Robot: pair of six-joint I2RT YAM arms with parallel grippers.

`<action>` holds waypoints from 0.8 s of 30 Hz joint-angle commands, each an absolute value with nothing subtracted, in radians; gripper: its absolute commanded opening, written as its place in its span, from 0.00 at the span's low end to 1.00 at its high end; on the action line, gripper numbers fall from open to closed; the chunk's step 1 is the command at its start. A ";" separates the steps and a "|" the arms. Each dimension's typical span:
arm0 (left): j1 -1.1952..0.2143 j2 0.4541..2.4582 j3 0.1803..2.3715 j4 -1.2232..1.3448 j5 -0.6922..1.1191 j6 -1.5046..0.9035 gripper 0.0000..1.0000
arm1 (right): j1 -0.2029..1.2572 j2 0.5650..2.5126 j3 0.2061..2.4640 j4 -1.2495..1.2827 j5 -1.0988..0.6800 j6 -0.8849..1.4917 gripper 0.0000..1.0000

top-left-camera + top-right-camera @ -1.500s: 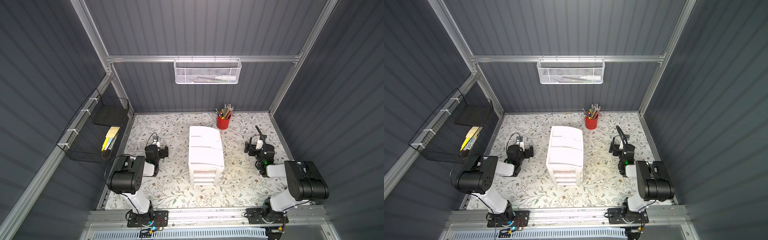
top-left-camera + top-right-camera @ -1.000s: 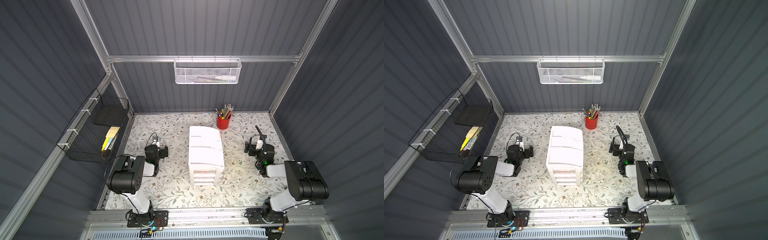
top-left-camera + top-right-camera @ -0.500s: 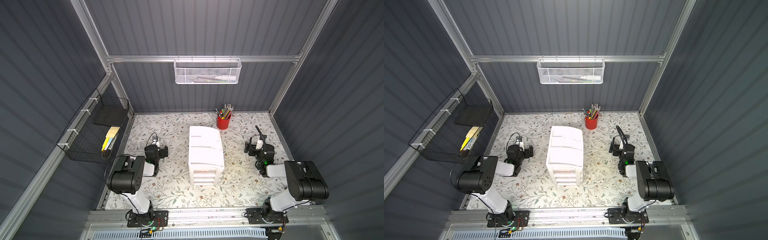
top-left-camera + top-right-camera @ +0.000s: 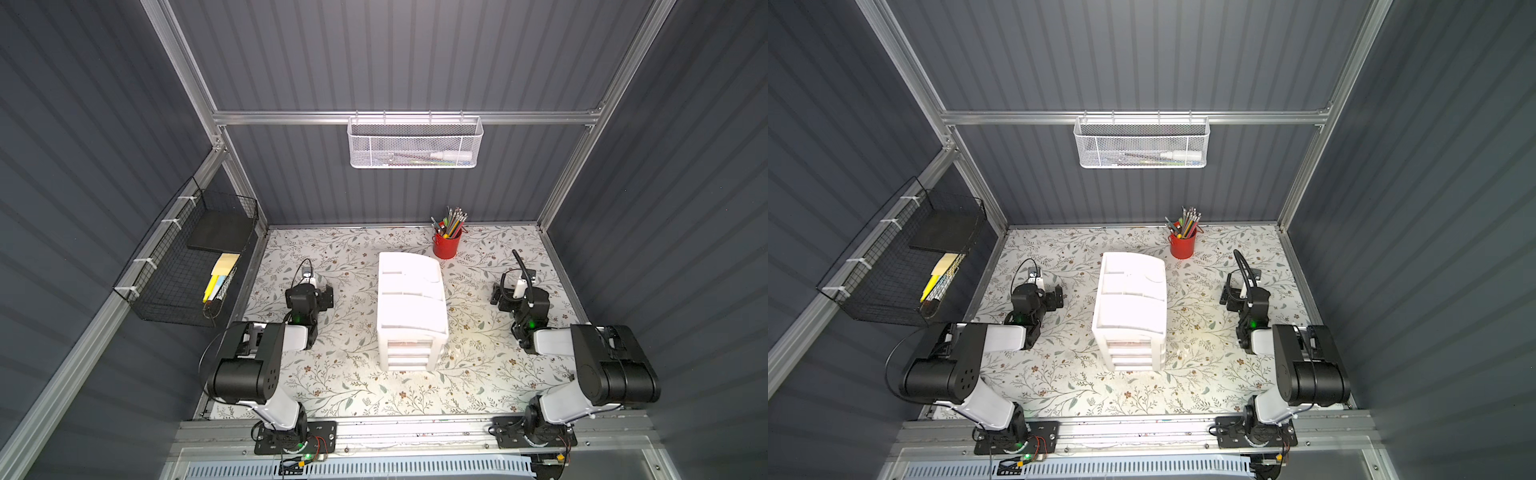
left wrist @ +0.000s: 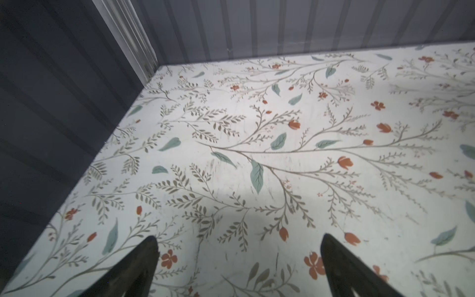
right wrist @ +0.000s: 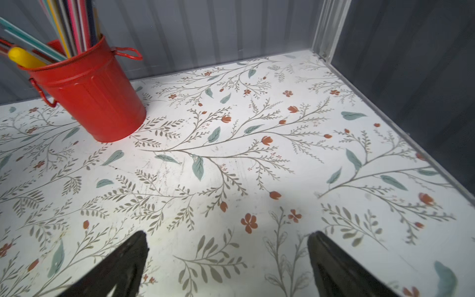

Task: Take the postcards out of the drawer
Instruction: Move the storage box to the center of the board.

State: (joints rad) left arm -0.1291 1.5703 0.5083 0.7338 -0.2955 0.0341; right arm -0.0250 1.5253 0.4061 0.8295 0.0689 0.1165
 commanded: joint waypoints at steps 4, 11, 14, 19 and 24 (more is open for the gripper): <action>-0.172 1.406 0.606 0.490 -0.404 -0.020 0.99 | -0.021 1.393 0.516 0.553 0.140 0.137 0.99; -0.186 1.329 0.892 -0.017 -0.496 -0.171 0.99 | -0.021 1.222 0.568 0.349 0.150 0.175 0.99; -0.230 1.259 0.951 -0.113 -0.479 -0.178 0.99 | -0.021 1.163 0.611 0.240 0.100 0.222 0.99; -0.267 1.181 1.152 -0.442 -0.416 -0.372 0.92 | -0.021 1.177 0.719 0.034 -0.058 0.340 0.95; -0.271 1.195 1.334 -0.729 -0.191 -0.477 0.99 | -0.010 1.209 0.805 -0.086 -0.203 0.398 0.87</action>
State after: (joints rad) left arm -0.2707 1.1908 1.2701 -0.4576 -0.3393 -0.3672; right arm -0.0219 1.1954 0.7685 0.0513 -0.0864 0.3336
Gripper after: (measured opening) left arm 0.975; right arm 0.873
